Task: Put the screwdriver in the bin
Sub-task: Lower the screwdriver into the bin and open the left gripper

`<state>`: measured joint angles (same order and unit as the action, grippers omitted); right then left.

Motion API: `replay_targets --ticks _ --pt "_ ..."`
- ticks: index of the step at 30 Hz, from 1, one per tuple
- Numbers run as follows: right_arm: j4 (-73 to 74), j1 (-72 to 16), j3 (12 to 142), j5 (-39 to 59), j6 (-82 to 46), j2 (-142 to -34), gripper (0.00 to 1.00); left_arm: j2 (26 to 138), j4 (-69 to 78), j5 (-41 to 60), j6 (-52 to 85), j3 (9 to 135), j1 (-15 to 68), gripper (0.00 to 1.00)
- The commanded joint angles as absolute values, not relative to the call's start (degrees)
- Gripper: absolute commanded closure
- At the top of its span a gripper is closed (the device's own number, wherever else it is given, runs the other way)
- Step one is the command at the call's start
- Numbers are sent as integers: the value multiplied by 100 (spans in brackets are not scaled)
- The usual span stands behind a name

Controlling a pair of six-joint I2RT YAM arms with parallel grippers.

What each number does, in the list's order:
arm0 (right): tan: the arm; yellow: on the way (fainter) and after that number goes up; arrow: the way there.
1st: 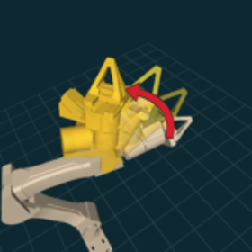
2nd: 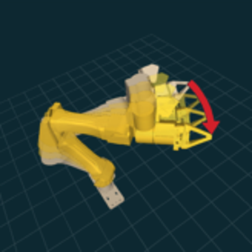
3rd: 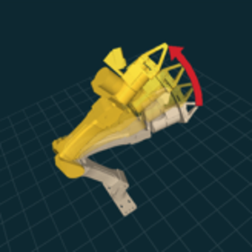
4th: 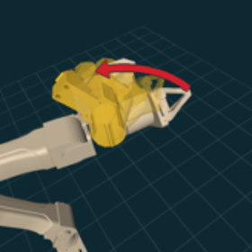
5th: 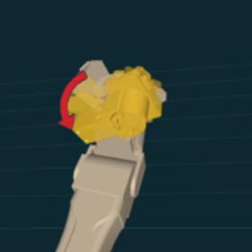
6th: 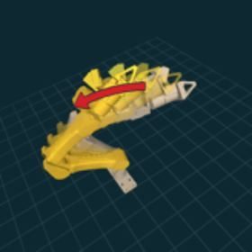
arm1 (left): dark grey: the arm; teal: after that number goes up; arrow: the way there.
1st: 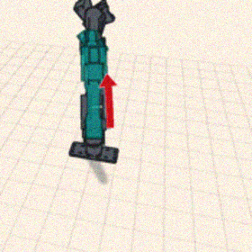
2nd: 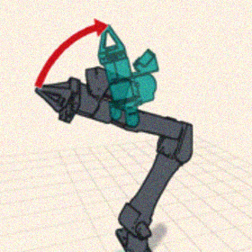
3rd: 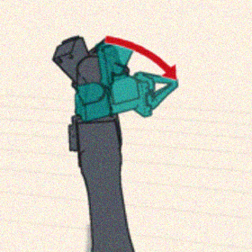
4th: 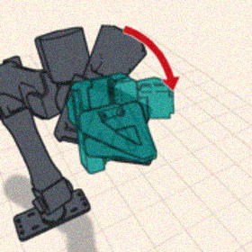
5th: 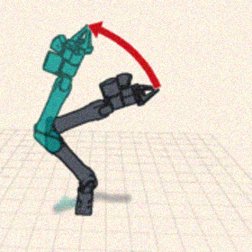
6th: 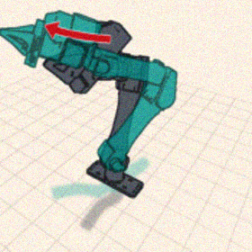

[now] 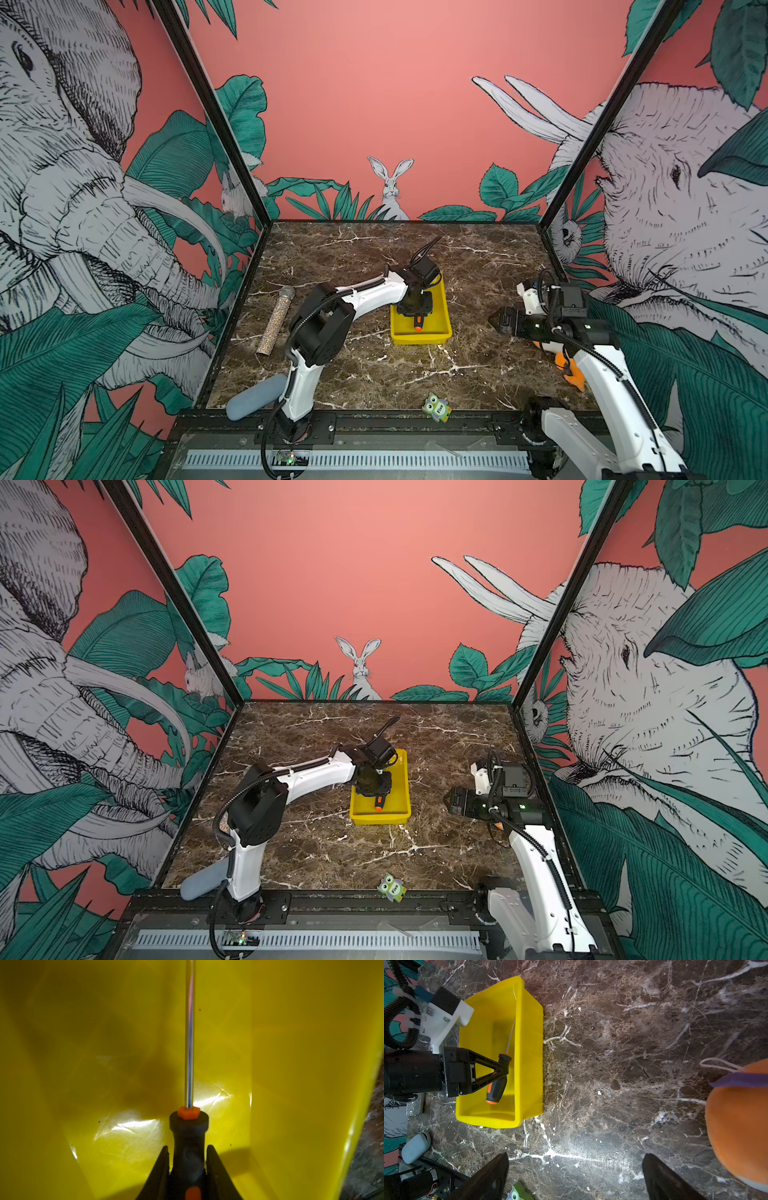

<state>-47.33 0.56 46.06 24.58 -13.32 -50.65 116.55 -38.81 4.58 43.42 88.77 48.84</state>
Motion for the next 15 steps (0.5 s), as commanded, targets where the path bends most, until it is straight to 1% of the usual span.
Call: replay_targets --ticks 1,8,13,15 --pt "-4573 71 4584 2409 -1292 -5091 0 11658 -3763 532 4358 8776 4913 71" --pt "-4534 70 4570 2399 -1279 -5187 0 11698 -3710 528 4420 8780 4913 63" --pt "-4704 73 4657 2343 -1227 -5153 0 11724 -3658 565 4464 8819 4913 50" --pt "-4778 73 4692 2304 -1198 -5086 1 11725 -3689 571 4471 8878 4913 47"
